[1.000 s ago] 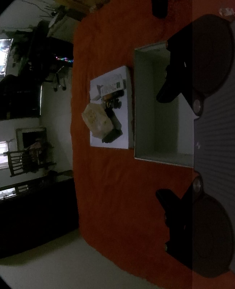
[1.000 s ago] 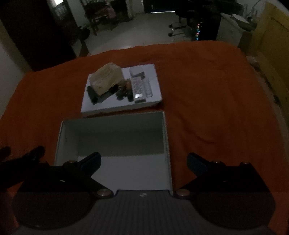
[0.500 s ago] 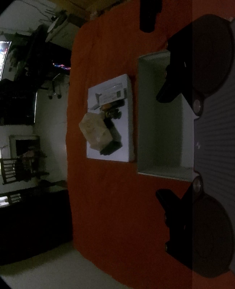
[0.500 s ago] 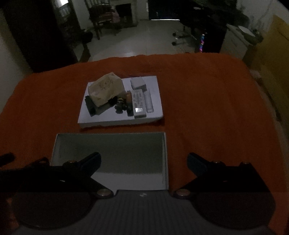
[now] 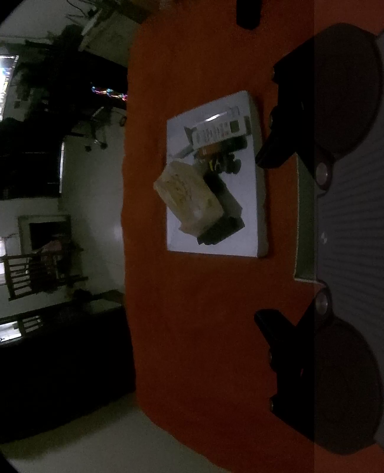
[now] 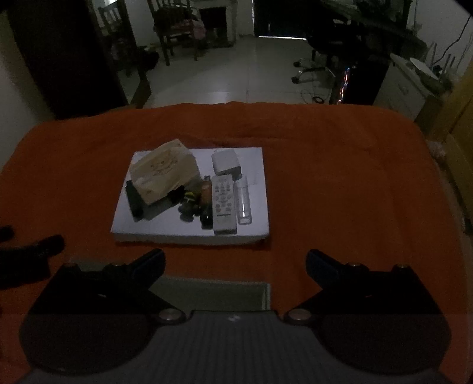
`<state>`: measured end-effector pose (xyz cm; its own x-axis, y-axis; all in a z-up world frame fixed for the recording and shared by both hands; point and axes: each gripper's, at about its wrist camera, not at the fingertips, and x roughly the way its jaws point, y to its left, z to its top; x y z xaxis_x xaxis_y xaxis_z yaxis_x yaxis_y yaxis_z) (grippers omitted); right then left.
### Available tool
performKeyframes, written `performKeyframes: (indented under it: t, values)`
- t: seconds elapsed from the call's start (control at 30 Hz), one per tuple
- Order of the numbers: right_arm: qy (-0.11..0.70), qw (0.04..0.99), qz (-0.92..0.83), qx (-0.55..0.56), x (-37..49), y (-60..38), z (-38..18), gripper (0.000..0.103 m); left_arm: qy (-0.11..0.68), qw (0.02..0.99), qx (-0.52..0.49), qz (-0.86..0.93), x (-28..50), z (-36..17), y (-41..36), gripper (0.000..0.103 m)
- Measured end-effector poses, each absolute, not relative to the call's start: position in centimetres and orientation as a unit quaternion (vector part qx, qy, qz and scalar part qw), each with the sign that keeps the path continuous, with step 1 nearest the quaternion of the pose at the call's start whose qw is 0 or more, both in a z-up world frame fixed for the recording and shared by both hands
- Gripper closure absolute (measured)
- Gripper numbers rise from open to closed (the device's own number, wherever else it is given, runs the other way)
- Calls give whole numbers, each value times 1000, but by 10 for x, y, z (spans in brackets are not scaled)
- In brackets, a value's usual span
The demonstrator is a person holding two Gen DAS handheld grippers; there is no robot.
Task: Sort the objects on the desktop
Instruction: 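Move both tools toward the white board of objects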
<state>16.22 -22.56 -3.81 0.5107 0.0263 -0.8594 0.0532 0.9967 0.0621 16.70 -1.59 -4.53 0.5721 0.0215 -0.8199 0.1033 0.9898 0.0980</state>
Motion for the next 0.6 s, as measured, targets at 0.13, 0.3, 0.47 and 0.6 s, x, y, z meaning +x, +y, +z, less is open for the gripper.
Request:
performKeyframes:
  t: [0.13,0.3,0.47,0.6]
  values:
    - [498,867,-9,35,189,-229,-49,0,481,874,62,-30,191,-62,-15,0]
    - [507,862,0,25,223,-231,-65,0,509,859,44,-32,221,-84,-17,0]
    - [522,853,8,23,258,-227,-92,0,514,856,49,-43,247,-105,-28,0]
    - [529,848,11,33,281,-225,-115,0,526,845,66,-73,271,-125,-39,0]
